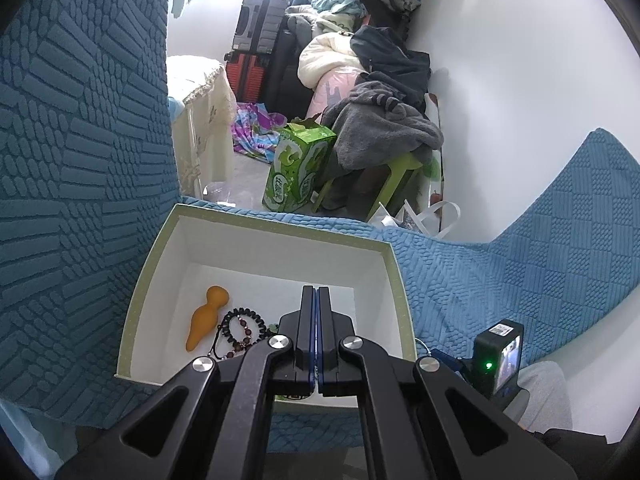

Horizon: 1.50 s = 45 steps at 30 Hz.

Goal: Organize jewelry

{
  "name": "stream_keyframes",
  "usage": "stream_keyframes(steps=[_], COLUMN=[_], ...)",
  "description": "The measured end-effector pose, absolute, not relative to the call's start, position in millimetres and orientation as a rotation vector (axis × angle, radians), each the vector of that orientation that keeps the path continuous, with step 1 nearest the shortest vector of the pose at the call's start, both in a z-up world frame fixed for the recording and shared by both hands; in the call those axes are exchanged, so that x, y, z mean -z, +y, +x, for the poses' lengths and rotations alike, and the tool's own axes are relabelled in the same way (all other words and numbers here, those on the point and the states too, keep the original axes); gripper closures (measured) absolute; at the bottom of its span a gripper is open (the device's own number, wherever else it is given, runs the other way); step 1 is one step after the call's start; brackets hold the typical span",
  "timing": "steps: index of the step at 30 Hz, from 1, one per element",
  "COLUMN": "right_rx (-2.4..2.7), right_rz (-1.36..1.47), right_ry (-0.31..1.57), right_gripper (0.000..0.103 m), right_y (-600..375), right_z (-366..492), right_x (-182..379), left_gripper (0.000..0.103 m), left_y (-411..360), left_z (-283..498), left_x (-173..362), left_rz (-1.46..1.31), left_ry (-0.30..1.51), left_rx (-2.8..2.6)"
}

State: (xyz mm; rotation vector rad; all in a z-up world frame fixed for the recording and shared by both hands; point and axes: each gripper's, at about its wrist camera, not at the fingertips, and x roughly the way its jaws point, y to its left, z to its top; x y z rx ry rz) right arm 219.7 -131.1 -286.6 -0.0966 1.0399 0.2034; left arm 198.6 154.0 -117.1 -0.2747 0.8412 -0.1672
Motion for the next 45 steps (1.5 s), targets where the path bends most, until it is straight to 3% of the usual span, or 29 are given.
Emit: stream_keyframes(steps=[18, 35, 45], right_rx=[-0.189, -0.329, -0.418], right_rz=[-0.111, -0.011, -0.034], right_ry=[1.035, 0.818, 0.926], right_gripper=[0.038, 0.038, 0.037], right_y=[-123.4, -62.2, -4.8], right_z=[220.1, 232.1, 235.6], right_x=[281.3, 150.4, 192.9], left_gripper=[0.103, 0.103, 0.103], left_y=[165.3, 170.0, 179.7], left_z=[195.6, 194.5, 185.5], left_x=[112.7, 107.9, 114.4], left_rz=[-0.293, -0.272, -0.255], left_ry=[0.828, 0.821, 0.835], left_rx=[0.168, 0.143, 0.134])
